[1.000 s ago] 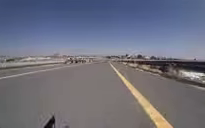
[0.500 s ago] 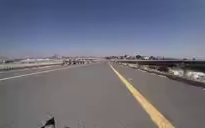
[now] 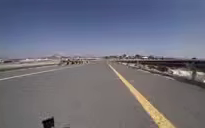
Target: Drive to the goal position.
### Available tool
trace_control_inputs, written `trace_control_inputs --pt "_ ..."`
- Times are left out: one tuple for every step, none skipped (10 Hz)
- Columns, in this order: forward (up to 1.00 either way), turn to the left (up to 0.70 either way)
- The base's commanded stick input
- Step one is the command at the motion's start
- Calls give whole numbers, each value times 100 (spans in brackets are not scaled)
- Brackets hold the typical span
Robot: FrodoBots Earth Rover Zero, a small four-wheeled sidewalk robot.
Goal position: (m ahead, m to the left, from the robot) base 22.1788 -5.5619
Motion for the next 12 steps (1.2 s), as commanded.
trace_control_inputs --pt "100 0" --pt "100 0" --pt "100 0" --pt "100 0" --pt "100 0" --pt "100 0" --pt "100 0" --pt "100 0" --pt "100 0" --pt "100 0" --pt "100 0" --pt "100 0"
